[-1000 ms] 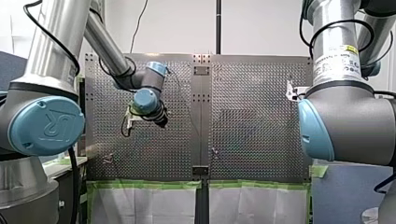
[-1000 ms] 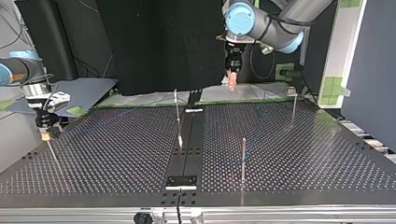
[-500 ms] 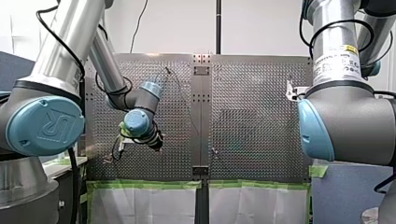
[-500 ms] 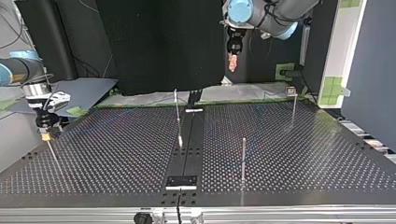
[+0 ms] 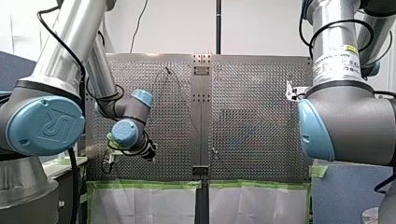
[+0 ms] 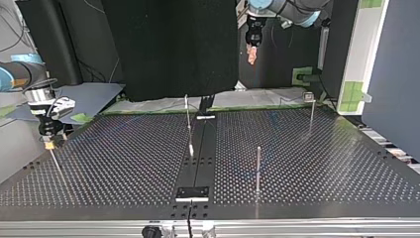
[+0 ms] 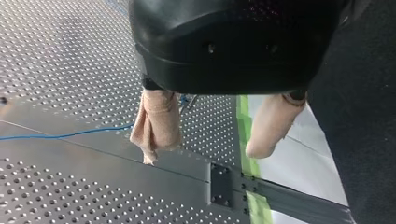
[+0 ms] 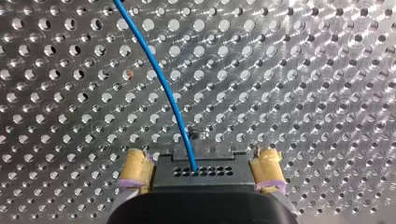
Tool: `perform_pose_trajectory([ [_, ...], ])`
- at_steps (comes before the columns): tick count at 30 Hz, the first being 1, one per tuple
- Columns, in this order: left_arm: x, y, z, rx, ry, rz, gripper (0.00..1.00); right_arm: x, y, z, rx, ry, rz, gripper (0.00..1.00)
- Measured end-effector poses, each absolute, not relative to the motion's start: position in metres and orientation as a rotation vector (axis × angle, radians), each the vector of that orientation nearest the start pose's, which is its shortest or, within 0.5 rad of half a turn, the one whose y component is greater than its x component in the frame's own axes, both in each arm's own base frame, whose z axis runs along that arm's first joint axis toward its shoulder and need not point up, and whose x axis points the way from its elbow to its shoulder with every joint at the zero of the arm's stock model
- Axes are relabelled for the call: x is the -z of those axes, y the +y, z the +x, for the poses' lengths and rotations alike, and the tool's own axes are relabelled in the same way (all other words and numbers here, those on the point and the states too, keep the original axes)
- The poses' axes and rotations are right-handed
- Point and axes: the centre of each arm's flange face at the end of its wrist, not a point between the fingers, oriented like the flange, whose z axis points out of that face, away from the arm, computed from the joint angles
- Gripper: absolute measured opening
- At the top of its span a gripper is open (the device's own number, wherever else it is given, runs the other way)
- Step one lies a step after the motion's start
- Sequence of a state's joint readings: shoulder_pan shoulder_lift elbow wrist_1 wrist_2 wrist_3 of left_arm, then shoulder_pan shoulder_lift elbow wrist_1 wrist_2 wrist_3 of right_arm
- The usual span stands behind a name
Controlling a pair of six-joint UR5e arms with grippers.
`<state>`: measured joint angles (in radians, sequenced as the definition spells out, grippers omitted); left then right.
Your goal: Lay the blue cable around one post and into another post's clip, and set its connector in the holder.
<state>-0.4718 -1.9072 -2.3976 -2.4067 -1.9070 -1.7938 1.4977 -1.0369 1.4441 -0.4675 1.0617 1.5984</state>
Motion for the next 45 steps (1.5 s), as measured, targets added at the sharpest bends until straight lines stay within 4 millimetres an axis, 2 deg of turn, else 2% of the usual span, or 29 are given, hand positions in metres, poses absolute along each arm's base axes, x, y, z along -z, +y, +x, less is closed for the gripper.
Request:
perform_pose_trajectory([
  [14, -0.088, -0.259, 0.284, 0.216, 1.819, -0.047, 0.98, -0.279, -0.681, 0.133, -1.555, -0.938, 1.477, 0.99],
  [45, -0.113, -0.272, 0.315, 0.327, 1.533, -0.120, 0.98, -0.279, -0.680, 0.136, -1.576, -0.911, 1.496, 0.99],
])
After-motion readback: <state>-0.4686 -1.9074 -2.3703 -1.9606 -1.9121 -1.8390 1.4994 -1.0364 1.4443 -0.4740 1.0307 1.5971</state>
